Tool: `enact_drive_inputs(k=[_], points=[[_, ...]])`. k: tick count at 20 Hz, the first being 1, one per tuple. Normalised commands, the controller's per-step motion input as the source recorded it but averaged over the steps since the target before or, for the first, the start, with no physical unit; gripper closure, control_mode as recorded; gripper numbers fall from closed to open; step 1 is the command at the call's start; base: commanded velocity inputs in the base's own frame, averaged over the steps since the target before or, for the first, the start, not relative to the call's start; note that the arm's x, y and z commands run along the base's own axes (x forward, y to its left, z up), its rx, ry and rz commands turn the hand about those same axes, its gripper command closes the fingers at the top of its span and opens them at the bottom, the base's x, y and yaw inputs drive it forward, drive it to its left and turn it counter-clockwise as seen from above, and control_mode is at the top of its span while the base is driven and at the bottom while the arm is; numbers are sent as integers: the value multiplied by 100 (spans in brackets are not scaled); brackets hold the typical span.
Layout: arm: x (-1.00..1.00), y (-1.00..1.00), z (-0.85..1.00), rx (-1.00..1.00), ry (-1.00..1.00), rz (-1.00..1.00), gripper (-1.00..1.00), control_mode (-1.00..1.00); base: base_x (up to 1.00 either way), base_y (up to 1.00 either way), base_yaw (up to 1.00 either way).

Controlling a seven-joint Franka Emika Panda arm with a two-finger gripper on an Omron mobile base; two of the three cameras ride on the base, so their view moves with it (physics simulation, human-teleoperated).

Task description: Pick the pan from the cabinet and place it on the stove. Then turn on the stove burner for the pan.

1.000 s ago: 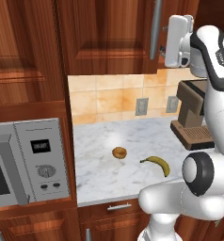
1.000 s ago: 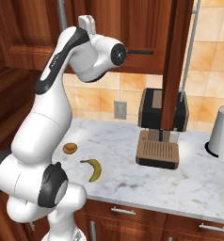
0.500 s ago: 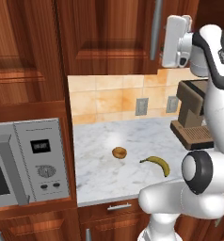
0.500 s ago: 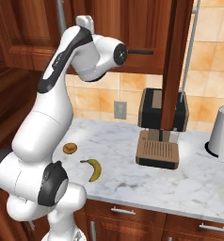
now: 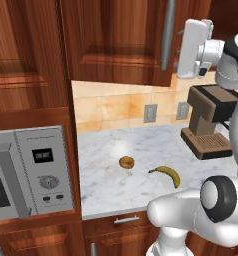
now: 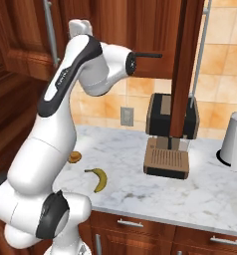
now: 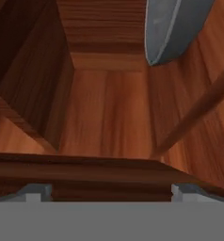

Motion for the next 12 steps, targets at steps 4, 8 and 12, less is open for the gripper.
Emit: enact_drive_inputs(k=[4,8,12], points=[[-100,57,0,-2,-15,14,-100,-100,0,0,0],[-100,72,0,-4,-15,12,-100,-100,0,0,0],[-100,77,-2,-6,-13,13,-100,-100,0,0,0]])
